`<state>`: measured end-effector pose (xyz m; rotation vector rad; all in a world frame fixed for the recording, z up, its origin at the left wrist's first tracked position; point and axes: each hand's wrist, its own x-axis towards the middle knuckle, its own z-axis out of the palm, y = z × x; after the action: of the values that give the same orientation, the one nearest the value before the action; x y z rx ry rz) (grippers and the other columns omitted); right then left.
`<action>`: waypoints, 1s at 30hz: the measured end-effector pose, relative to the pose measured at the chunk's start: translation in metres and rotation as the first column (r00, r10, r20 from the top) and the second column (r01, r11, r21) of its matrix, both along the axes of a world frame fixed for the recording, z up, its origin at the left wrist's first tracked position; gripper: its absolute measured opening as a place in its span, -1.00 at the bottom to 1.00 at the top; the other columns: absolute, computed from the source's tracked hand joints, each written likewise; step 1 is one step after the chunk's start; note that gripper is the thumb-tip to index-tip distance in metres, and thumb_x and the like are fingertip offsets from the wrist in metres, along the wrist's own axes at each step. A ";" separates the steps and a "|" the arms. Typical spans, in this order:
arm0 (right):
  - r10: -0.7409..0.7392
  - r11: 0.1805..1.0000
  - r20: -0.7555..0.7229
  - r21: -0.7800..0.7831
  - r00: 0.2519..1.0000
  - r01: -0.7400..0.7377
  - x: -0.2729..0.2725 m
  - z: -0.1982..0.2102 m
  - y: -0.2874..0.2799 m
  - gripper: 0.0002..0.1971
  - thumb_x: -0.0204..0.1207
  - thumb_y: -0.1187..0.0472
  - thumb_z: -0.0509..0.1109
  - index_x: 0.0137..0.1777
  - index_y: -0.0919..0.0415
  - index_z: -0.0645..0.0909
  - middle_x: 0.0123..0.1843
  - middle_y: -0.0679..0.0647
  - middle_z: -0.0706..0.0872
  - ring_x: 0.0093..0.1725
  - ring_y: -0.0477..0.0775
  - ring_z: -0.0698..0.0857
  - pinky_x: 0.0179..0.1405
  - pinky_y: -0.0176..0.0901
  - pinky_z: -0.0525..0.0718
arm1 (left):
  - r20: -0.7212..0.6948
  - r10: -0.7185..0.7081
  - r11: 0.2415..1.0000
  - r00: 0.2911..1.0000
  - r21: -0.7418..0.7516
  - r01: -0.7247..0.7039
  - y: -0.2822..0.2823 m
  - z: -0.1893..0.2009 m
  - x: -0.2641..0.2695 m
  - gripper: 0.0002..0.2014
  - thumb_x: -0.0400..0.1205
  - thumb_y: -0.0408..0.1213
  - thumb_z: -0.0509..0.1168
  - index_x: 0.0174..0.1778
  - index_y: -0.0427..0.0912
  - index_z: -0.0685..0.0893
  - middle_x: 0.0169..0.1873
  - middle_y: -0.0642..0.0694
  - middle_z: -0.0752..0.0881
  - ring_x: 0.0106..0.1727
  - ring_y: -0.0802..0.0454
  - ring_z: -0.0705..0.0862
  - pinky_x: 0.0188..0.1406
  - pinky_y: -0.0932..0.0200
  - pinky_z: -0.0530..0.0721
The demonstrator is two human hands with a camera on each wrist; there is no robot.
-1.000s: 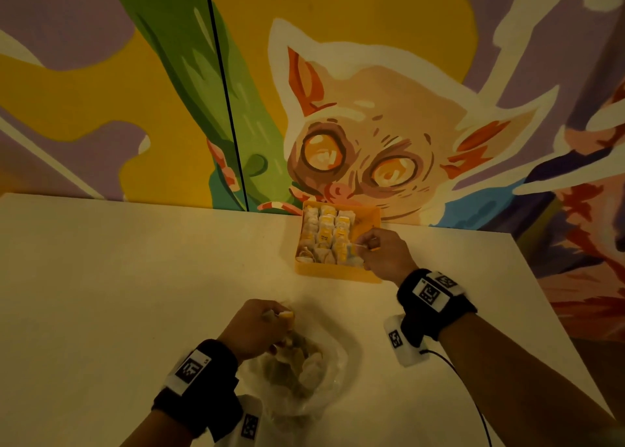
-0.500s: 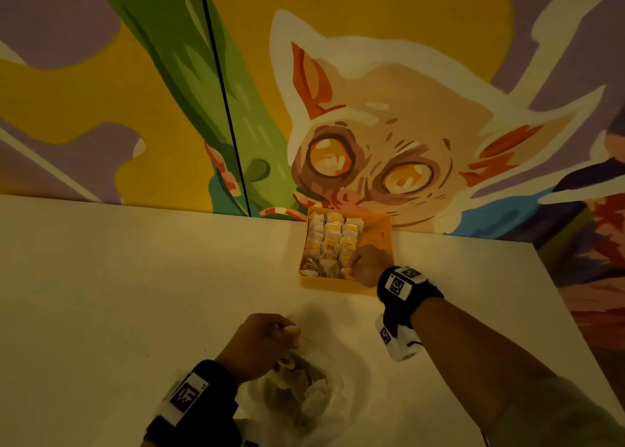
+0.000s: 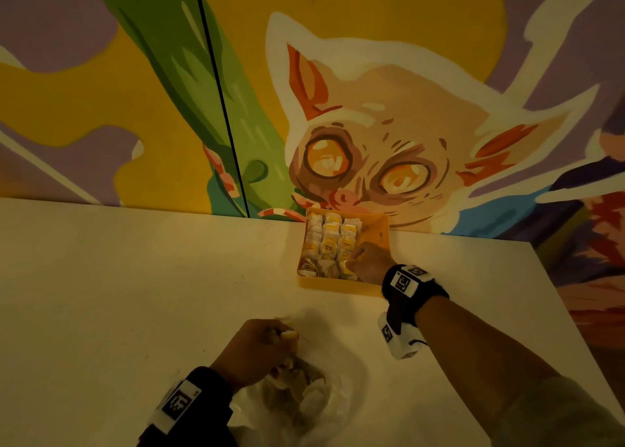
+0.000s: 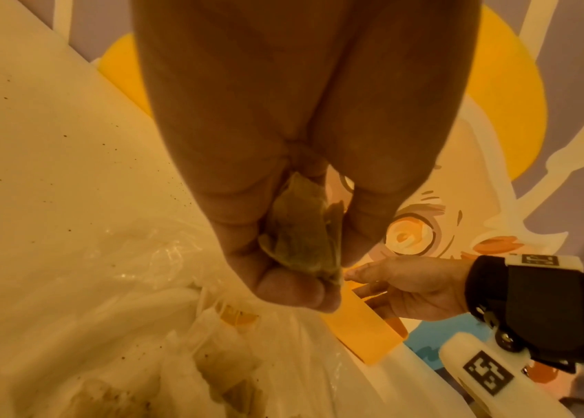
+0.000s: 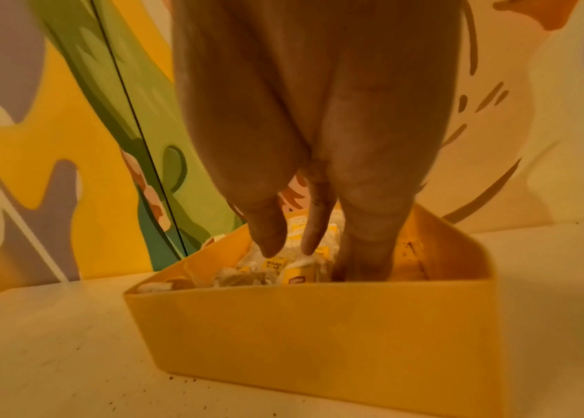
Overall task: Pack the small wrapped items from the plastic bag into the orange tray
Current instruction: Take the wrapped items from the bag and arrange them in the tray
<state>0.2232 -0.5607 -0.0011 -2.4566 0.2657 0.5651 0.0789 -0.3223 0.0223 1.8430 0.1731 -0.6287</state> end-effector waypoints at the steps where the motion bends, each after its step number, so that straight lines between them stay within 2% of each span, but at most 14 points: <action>1: -0.010 1.000 0.038 0.010 0.999 0.009 -0.004 0.003 0.000 -0.75 0.59 0.13 0.37 0.21 0.19 0.54 0.14 0.18 0.70 0.08 0.21 0.69 0.00 -0.03 0.63 | -0.002 0.009 1.000 1.000 -0.010 -0.009 0.000 0.001 0.000 -0.82 0.62 -0.23 0.39 -0.12 -0.29 0.79 -0.30 -0.22 0.81 -0.41 0.08 0.75 -0.38 0.16 0.76; 4: -0.037 0.997 0.258 0.071 0.966 0.019 -0.026 0.014 0.009 -0.81 0.61 0.21 0.34 0.18 0.20 0.58 0.09 0.13 0.71 0.09 0.14 0.66 -0.04 -0.12 0.57 | -0.017 0.041 0.998 0.999 -0.045 -0.042 -0.001 0.005 -0.001 -0.83 0.62 -0.25 0.40 -0.14 -0.29 0.79 -0.35 -0.11 0.80 -0.41 0.07 0.75 -0.39 0.18 0.72; 5: -0.061 0.990 0.319 0.142 0.946 0.016 -0.035 0.017 0.014 -0.86 0.60 0.22 0.36 0.12 0.16 0.61 0.05 0.06 0.71 0.07 0.07 0.66 -0.06 -0.15 0.57 | -0.021 0.049 0.997 0.999 -0.057 -0.050 -0.002 0.007 -0.002 -0.84 0.62 -0.26 0.40 -0.15 -0.30 0.79 -0.35 -0.10 0.79 -0.41 0.07 0.74 -0.38 0.18 0.71; 7: -0.058 0.940 0.330 0.336 0.942 -0.060 -0.054 0.026 0.026 -0.95 0.59 0.23 0.40 -0.01 0.08 0.64 -0.06 -0.09 0.71 -0.02 -0.05 0.68 -0.12 -0.25 0.59 | -0.015 0.050 0.997 0.999 -0.060 -0.051 -0.002 0.011 -0.002 -0.84 0.63 -0.27 0.38 -0.15 -0.29 0.79 -0.35 -0.07 0.79 -0.41 0.09 0.73 -0.37 0.19 0.69; 10: 0.039 0.805 0.160 0.580 0.986 -0.126 -0.085 0.042 0.046 -0.95 0.62 0.15 0.38 -0.01 0.07 0.66 -0.04 -0.04 0.76 -0.10 -0.03 0.73 -0.23 -0.26 0.68 | 0.009 0.060 0.994 0.998 -0.090 -0.059 -0.001 0.019 -0.003 -0.85 0.63 -0.29 0.39 -0.11 -0.31 0.79 -0.29 -0.17 0.81 -0.37 0.00 0.74 -0.37 0.15 0.71; 13: 0.092 0.655 -0.076 0.756 0.993 -0.003 -0.115 0.050 0.061 -0.73 0.62 -0.03 0.32 0.15 0.14 0.65 0.02 0.05 0.78 -0.03 0.09 0.77 -0.08 -0.05 0.70 | 0.027 0.067 0.987 0.997 -0.147 -0.062 0.002 0.029 -0.003 -0.85 0.63 -0.31 0.39 -0.06 -0.34 0.77 -0.25 -0.27 0.81 -0.32 -0.12 0.74 -0.34 0.07 0.70; 16: 0.137 0.583 -0.176 0.810 0.975 0.064 -0.136 0.045 0.070 -0.47 0.49 -0.27 0.33 0.20 0.17 0.65 0.01 0.09 0.78 0.00 0.19 0.78 -0.09 -0.06 0.69 | 0.059 0.078 0.974 0.995 -0.217 -0.063 0.005 0.040 -0.004 -0.84 0.63 -0.32 0.37 -0.05 -0.38 0.77 -0.35 -0.28 0.75 -0.35 -0.11 0.72 -0.36 0.09 0.67; 18: 0.154 0.582 -0.174 0.812 0.973 0.053 -0.147 0.040 0.072 -0.52 0.52 -0.21 0.36 0.22 0.17 0.62 0.02 0.13 0.80 -0.06 0.17 0.76 -0.18 -0.14 0.66 | 0.086 0.086 0.968 0.993 -0.245 -0.063 0.008 0.045 -0.005 -0.83 0.63 -0.34 0.36 -0.04 -0.41 0.76 -0.35 -0.30 0.73 -0.35 -0.10 0.69 -0.40 0.13 0.65; 21: 0.188 0.645 -0.047 0.759 0.981 -0.088 -0.158 0.033 0.074 -0.81 0.55 0.12 0.48 0.10 0.13 0.66 -0.03 0.09 0.79 -0.18 -0.04 0.73 -0.28 -0.28 0.63 | 0.105 0.113 0.961 0.988 -0.264 -0.082 0.012 0.048 -0.006 -0.85 0.64 -0.38 0.35 -0.04 -0.40 0.76 -0.31 -0.32 0.74 -0.34 -0.11 0.68 -0.42 0.15 0.64; 22: 0.201 0.670 -0.002 0.730 0.980 -0.136 -0.160 0.028 0.073 -0.84 0.53 0.18 0.51 0.08 0.12 0.68 -0.05 0.04 0.77 -0.20 -0.12 0.73 -0.28 -0.34 0.63 | 0.106 0.125 0.958 0.986 -0.270 -0.093 0.013 0.048 -0.006 -0.87 0.63 -0.39 0.36 -0.05 -0.39 0.77 -0.27 -0.32 0.75 -0.33 -0.10 0.68 -0.42 0.14 0.64; 24: 0.229 0.716 0.063 0.666 0.971 -0.212 -0.165 0.020 0.074 -0.85 0.51 0.21 0.52 0.07 0.12 0.72 -0.02 0.01 0.76 -0.15 -0.17 0.72 -0.16 -0.36 0.66 | 0.110 0.133 0.952 0.985 -0.291 -0.096 0.015 0.049 -0.009 -0.88 0.64 -0.40 0.35 -0.08 -0.39 0.76 -0.23 -0.29 0.76 -0.34 -0.09 0.67 -0.42 0.12 0.63; 27: 0.228 0.795 0.117 0.551 0.967 -0.254 -0.174 0.009 0.075 -0.90 0.54 0.18 0.48 0.02 0.05 0.76 -0.01 -0.05 0.78 -0.05 -0.11 0.73 0.07 -0.26 0.70 | 0.122 0.121 0.948 0.985 -0.308 -0.079 0.015 0.052 -0.013 -0.87 0.64 -0.40 0.35 -0.10 -0.40 0.75 -0.26 -0.24 0.76 -0.36 -0.07 0.66 -0.42 0.11 0.63; 30: 0.240 0.843 0.116 0.466 0.964 -0.267 -0.181 0.005 0.075 -0.87 0.55 0.16 0.46 0.05 0.08 0.77 0.02 -0.04 0.79 -0.05 -0.08 0.73 0.02 -0.34 0.69 | 0.121 0.115 0.944 0.986 -0.323 -0.070 0.015 0.056 -0.016 -0.86 0.63 -0.39 0.36 -0.12 -0.42 0.75 -0.28 -0.22 0.75 -0.37 -0.06 0.64 -0.42 0.10 0.61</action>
<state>0.0417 -0.4856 0.0037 -2.0235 -0.2103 0.5919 0.0627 -0.3076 0.0780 1.5493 0.0611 -0.4327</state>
